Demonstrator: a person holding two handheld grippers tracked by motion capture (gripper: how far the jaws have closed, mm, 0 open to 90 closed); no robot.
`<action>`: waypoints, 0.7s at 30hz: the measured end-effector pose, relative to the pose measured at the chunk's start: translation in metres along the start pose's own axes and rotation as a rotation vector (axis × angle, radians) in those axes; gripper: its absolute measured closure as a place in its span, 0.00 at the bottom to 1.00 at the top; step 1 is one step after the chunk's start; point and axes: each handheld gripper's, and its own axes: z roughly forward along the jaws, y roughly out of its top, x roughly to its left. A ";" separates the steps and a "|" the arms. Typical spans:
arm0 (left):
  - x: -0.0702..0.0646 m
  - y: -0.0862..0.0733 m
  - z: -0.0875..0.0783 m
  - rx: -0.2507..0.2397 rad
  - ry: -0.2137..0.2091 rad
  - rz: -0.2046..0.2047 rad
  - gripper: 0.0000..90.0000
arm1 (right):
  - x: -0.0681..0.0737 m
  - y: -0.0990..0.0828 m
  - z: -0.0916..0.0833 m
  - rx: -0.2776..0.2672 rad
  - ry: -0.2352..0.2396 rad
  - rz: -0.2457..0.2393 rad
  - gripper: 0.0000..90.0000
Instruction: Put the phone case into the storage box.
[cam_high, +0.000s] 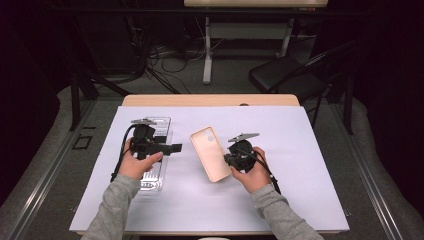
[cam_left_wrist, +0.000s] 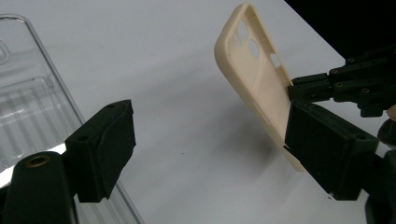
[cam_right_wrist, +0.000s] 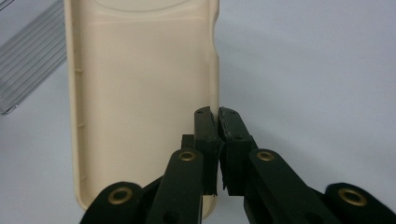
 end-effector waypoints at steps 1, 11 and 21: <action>-0.001 0.000 0.001 0.004 -0.003 0.005 0.19 | 0.000 0.000 0.000 0.000 0.000 0.002 0.97; -0.015 -0.004 0.017 0.029 -0.048 0.042 0.28 | 0.003 0.000 -0.002 -0.012 0.003 0.001 0.97; -0.025 -0.009 0.033 0.077 -0.068 0.047 0.33 | 0.004 0.000 -0.003 -0.021 0.004 -0.003 0.97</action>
